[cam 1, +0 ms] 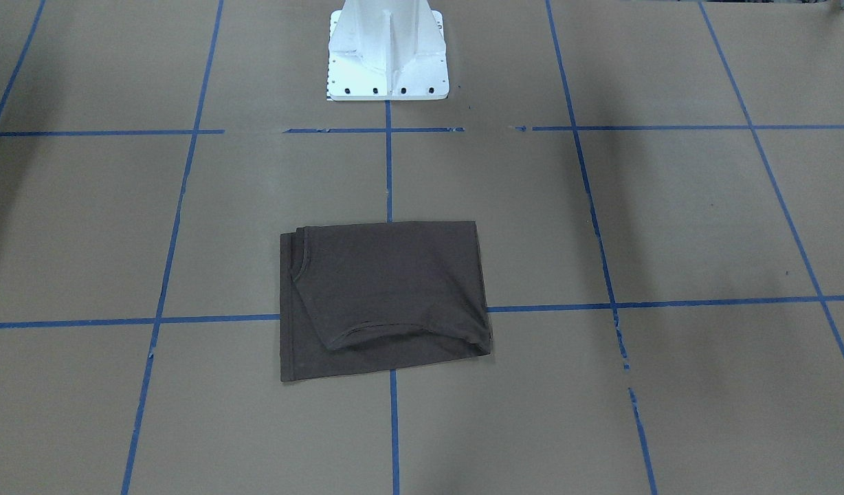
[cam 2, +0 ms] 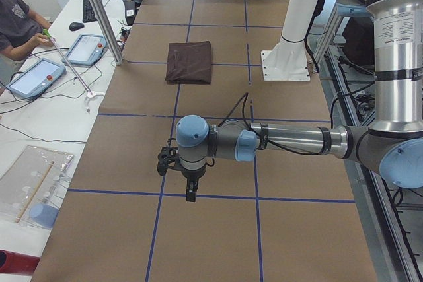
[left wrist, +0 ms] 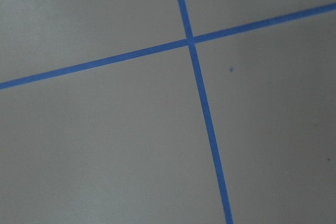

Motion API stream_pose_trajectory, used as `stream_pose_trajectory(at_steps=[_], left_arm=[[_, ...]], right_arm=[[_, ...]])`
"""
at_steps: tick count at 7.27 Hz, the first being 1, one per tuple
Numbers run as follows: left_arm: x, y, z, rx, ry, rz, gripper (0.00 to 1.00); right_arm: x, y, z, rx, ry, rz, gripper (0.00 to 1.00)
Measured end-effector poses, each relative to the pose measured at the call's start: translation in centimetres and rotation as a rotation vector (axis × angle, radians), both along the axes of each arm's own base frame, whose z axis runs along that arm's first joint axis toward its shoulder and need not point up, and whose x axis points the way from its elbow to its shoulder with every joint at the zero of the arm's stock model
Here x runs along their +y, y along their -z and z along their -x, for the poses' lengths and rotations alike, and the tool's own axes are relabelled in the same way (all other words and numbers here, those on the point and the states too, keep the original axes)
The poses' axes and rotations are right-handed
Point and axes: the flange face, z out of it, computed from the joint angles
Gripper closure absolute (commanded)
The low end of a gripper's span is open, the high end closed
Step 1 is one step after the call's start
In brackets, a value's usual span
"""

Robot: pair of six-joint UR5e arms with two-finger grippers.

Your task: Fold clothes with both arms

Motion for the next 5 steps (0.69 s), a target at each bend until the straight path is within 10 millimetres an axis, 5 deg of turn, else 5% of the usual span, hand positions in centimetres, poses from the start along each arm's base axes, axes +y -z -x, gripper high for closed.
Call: stream_pose_trajectory(at_steps=[5], left_arm=[[-0.04,0.08,-0.02,0.003,0.012,0.008,0.0]], right_arm=[[0.01,-0.01,0.0,0.001,-0.004,0.005,0.0]])
